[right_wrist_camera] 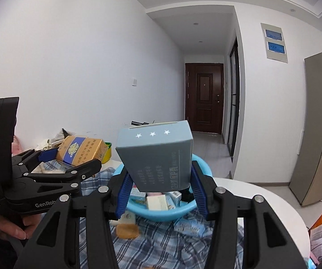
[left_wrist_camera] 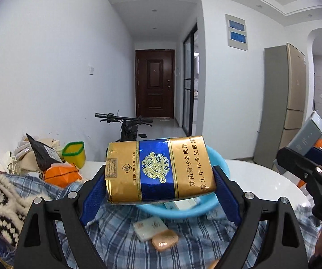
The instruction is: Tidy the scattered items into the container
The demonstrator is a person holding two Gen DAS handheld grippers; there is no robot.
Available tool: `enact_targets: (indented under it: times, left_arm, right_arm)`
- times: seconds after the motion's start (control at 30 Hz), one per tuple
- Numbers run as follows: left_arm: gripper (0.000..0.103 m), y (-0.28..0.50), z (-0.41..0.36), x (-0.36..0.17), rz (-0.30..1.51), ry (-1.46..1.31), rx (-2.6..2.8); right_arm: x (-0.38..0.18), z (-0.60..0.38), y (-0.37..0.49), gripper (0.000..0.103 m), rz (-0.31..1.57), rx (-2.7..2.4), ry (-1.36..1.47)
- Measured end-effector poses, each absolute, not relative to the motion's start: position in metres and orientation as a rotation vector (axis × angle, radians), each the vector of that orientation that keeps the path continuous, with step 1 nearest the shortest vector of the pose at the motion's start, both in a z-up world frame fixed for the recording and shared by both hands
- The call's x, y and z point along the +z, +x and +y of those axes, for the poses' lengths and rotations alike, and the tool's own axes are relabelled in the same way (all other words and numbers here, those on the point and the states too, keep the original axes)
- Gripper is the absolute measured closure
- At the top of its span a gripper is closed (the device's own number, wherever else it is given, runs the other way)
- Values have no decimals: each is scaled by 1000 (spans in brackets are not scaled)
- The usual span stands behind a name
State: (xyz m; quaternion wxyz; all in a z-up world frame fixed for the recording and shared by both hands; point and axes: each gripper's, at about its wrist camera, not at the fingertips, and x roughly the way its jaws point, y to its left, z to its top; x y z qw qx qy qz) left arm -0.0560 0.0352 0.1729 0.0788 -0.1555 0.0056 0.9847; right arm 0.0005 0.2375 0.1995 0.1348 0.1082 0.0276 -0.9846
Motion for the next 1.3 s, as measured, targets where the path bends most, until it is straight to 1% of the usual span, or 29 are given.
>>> enact_targets:
  times: [0.1, 0.2, 0.23, 0.33, 0.37, 0.47, 0.57, 0.63, 0.7, 0.83, 0.93, 1.07, 1.2, 1.3]
  left_arm:
    - [13, -89, 38, 173, -8, -481, 2982]
    - [13, -118, 40, 179, -38, -438, 2969]
    - [13, -129, 41, 182, -37, -412, 2964]
    - [13, -155, 45, 192, -39, -344, 2973]
    - [13, -163, 45, 195, -43, -327, 2973]
    - [13, -183, 42, 198, -78, -320, 2976]
    - [13, -197, 36, 194, -124, -365, 2956]
    - [13, -203, 35, 187, -134, -411, 2960]
    - [13, -207, 39, 183, -91, -476, 2927]
    - [13, -199, 47, 178, -35, -486, 2915]
    - [13, -201, 49, 179, -47, -496, 2928]
    - [13, -201, 50, 173, -42, -509, 2929]
    - [13, -216, 50, 162, -28, -612, 2915]
    - [13, -232, 53, 149, -19, -692, 2903]
  right_arm:
    - [204, 237, -27, 56, 105, -2892, 309]
    - [213, 233, -53, 58, 115, -2896, 285]
    - [216, 231, -63, 62, 125, -2899, 282]
    - [225, 229, -93, 67, 103, -2911, 268]
    - [227, 230, -104, 70, 91, -2916, 269]
    - [225, 229, -129, 73, 78, -2910, 318]
    - [217, 234, -145, 73, 31, -2884, 385]
    - [210, 236, -147, 73, 38, -2888, 411]
    - [204, 236, -145, 73, 67, -2871, 449]
    - [196, 235, -135, 73, 133, -2851, 478]
    - [198, 236, -138, 73, 108, -2843, 481]
    - [197, 236, -148, 73, 121, -2850, 506]
    - [187, 239, -162, 73, 146, -2837, 611]
    - [179, 247, -171, 73, 120, -2830, 673]
